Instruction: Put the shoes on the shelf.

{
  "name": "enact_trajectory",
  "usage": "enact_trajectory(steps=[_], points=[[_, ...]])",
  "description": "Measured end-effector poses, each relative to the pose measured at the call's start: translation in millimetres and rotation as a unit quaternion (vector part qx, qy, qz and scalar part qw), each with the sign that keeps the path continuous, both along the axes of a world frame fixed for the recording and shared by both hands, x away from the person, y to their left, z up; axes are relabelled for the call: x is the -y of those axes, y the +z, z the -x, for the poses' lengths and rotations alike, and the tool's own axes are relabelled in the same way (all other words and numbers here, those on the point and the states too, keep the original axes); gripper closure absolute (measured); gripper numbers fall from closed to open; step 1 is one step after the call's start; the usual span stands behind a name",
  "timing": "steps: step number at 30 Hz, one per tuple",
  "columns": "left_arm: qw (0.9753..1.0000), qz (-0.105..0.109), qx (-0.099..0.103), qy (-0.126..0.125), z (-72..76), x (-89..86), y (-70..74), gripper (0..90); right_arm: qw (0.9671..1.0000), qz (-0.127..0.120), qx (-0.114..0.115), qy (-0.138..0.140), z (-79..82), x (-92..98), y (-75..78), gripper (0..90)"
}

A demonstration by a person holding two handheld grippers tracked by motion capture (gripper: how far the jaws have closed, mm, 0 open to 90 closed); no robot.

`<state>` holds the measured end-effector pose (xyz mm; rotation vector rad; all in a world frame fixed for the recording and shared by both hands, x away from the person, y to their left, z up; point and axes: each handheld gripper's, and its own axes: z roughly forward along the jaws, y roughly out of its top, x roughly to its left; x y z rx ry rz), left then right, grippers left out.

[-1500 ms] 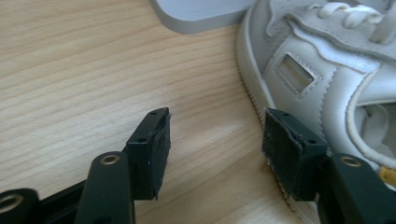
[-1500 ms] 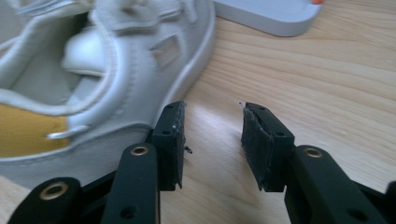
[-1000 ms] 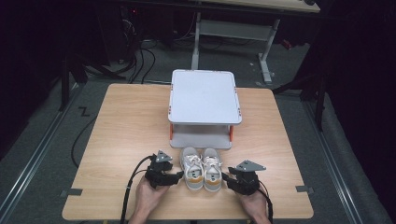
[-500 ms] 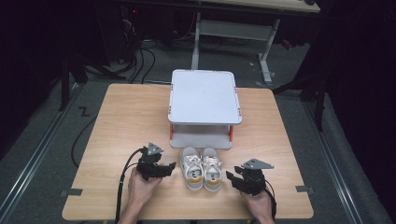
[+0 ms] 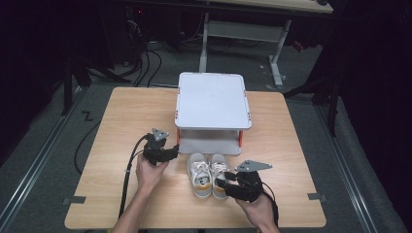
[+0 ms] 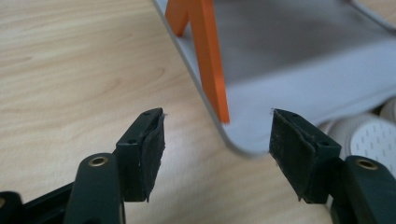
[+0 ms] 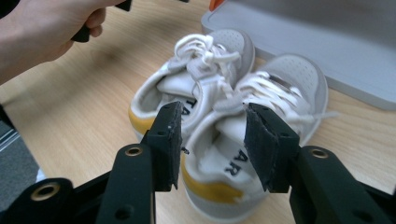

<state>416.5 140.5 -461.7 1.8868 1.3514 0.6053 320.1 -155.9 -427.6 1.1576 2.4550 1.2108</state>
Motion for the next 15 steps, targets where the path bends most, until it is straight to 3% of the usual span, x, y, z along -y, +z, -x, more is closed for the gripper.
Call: enact_trajectory(steps=[3,4,10,15], points=[[1.0,-0.007,-0.003,0.003,-9.4,5.6,1.2,36.8,1.0,0.005,-0.002,-0.007,-3.1,-9.2,-0.5,56.7],[1.0,-0.003,0.006,0.006,-12.5,6.9,0.0,37.2,0.9999,0.007,-0.003,-0.008,-3.9,-11.0,-1.0,56.8],[0.9988,0.028,0.001,0.039,-25.9,4.8,-10.4,41.9,0.9996,0.024,-0.012,-0.009,-6.9,-23.5,-6.4,57.0],[0.9994,0.001,0.002,0.036,-33.3,13.7,-10.6,44.5,0.999,0.035,-0.022,-0.02,-8.7,-28.5,-9.6,57.7]])
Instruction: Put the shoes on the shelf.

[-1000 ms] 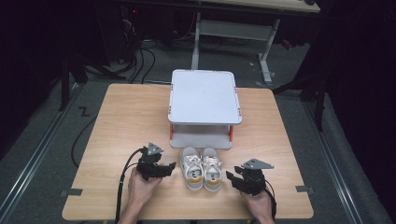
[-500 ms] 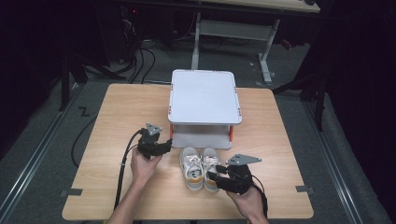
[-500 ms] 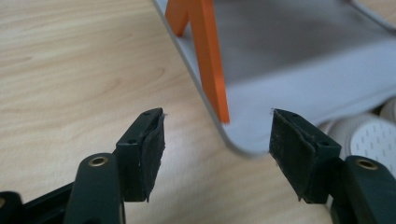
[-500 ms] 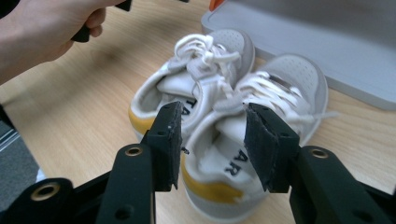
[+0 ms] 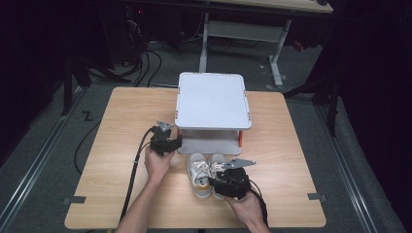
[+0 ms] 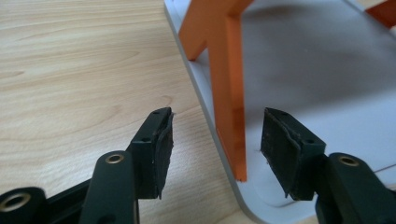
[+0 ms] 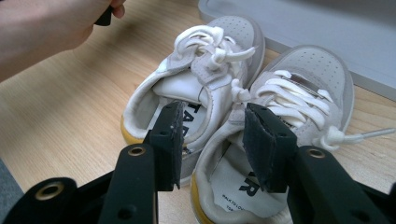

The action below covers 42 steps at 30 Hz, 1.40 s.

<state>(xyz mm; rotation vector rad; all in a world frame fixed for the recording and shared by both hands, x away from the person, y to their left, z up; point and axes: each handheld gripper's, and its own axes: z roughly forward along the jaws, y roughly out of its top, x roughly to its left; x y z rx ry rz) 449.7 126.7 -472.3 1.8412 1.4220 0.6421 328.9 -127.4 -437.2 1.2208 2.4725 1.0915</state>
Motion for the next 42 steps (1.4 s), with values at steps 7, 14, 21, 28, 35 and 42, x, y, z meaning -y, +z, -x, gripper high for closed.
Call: enact_trajectory(steps=[7,14,21,28,35,42], points=[[0.9998,0.017,-0.004,0.01,-9.2,2.3,-4.0,49.8,0.9999,0.009,-0.003,-0.013,2.8,-1.2,-1.3,58.3],[0.9998,0.016,-0.011,0.011,-13.8,4.2,-7.2,58.1,0.9997,0.017,-0.01,-0.015,4.3,-2.6,-0.4,61.4],[0.9997,0.018,-0.014,0.0,-14.1,6.1,-9.5,68.0,0.9995,0.016,-0.02,-0.02,5.3,-2.5,-0.6,61.1],[0.9996,0.021,-0.02,-0.005,-14.4,7.2,-11.3,74.5,0.999,0.014,-0.033,-0.027,2.7,-3.0,0.5,57.9],[0.9995,0.023,-0.023,-0.004,-14.3,7.0,-10.7,75.3,0.9986,0.02,-0.032,-0.036,0.2,-7.6,3.5,48.8],[0.9994,0.024,-0.023,-0.003,-14.4,6.9,-10.7,75.5,0.9973,0.01,-0.046,-0.057,-2.5,-7.1,3.3,44.9]])
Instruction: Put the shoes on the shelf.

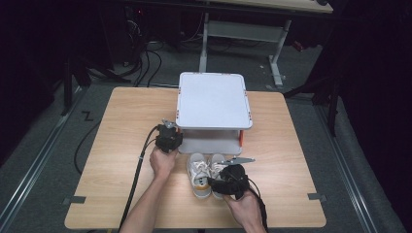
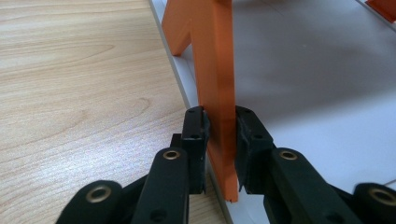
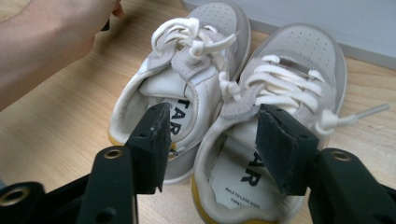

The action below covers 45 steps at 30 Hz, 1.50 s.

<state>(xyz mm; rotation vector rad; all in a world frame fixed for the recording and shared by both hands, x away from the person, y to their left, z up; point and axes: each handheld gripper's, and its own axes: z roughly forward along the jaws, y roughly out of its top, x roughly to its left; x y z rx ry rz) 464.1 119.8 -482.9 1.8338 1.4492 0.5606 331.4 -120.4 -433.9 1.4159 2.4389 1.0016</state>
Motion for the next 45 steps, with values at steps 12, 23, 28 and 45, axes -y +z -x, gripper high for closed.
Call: enact_trajectory(steps=[12,23,28,45], points=[[1.0,0.003,-0.002,0.001,-0.2,-0.3,0.1,75.7,0.996,0.078,0.04,-0.018,-1.7,-21.6,-6.7,51.3],[1.0,0.002,0.0,0.001,0.2,0.5,-0.2,75.7,0.9968,0.056,0.044,-0.035,1.2,-18.2,-9.9,67.0],[1.0,0.004,0.0,0.002,0.1,0.2,-0.4,75.7,0.9968,0.058,0.042,-0.037,1.7,-14.3,-8.0,71.1],[1.0,0.008,0.0,-0.001,-0.1,-1.0,-0.6,75.7,0.998,0.031,0.053,-0.015,6.0,0.1,12.8,73.3]])
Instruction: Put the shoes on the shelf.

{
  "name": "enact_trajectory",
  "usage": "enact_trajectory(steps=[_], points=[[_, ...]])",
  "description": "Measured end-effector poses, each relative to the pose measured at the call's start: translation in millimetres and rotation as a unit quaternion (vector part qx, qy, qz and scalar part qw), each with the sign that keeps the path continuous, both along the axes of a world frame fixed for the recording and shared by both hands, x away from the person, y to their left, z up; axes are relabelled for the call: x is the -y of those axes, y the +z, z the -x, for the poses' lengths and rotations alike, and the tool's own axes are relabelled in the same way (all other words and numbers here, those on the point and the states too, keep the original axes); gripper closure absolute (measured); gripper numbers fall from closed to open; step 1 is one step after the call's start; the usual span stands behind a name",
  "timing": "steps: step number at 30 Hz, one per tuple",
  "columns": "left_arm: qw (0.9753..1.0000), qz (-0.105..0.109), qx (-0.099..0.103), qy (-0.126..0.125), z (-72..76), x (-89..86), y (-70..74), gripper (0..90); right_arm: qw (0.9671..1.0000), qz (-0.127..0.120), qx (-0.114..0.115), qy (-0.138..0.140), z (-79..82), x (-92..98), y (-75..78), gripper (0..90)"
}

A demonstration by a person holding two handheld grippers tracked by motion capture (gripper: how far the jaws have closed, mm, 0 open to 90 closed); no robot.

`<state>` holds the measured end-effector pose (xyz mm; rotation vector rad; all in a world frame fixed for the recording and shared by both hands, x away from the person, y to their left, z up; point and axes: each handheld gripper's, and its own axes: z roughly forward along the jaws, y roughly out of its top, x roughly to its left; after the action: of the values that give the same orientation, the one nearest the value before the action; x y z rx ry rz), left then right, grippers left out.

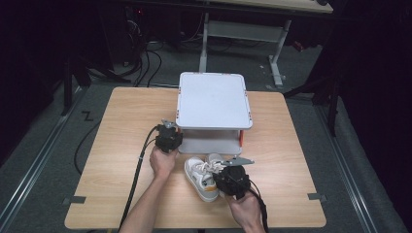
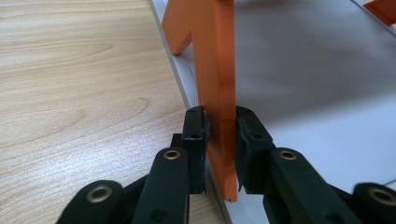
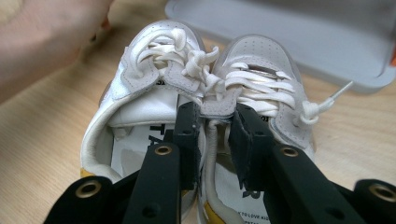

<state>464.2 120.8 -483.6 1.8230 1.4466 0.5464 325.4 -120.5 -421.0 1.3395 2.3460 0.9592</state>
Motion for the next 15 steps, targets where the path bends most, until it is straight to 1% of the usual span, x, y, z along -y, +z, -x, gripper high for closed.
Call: enact_trajectory(steps=[3,5,7,9,11,15], points=[[1.0,0.003,0.0,0.002,-0.1,-0.1,-0.1,75.7,1.0,-0.004,0.005,-0.006,-7.2,3.7,7.6,73.3],[1.0,0.003,0.001,0.002,-0.2,-0.2,-0.1,75.7,0.9998,0.0,0.014,-0.014,-16.4,5.1,12.2,73.3],[1.0,0.003,0.0,0.002,-0.2,-0.2,-0.1,75.7,0.9996,0.002,0.019,-0.021,-26.3,5.4,13.3,73.2],[1.0,0.004,0.0,0.003,-0.2,-0.1,-0.1,75.8,0.999,0.009,0.027,-0.034,-40.6,3.8,11.5,73.2],[1.0,0.004,-0.001,0.003,-0.2,-0.3,-0.1,75.7,0.9983,0.017,0.034,-0.044,-51.4,0.5,8.8,73.2],[1.0,0.007,-0.001,0.003,-0.2,-0.3,-0.2,75.8,0.997,0.022,0.037,-0.064,-74.7,-6.2,-0.5,73.0]])
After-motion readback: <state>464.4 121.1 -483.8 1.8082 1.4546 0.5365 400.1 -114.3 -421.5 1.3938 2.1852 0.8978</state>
